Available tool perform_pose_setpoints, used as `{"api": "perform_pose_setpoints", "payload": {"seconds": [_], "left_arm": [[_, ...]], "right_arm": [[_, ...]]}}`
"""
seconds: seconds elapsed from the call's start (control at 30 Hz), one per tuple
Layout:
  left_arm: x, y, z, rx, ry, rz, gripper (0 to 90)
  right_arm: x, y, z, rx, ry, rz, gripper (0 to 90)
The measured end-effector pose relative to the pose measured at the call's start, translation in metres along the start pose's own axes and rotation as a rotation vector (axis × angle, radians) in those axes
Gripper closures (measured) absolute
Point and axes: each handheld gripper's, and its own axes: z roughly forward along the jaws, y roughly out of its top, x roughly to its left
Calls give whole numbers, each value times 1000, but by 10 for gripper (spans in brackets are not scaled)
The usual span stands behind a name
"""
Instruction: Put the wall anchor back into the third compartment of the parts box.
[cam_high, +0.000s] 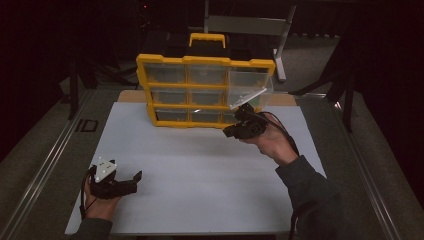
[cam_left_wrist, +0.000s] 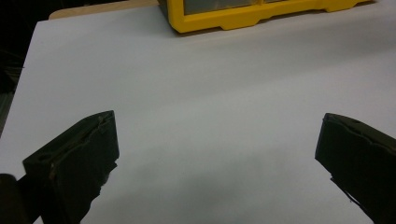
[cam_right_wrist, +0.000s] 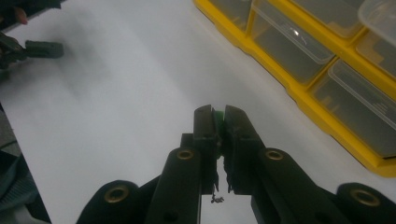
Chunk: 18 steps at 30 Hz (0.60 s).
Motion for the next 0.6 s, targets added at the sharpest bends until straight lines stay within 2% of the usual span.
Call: {"api": "perform_pose_setpoints", "payload": {"seconds": [0.6], "left_arm": [[0,0,0,0,0,-3,1]], "right_arm": [[-7,9,-14,2,-11,10,842]]}}
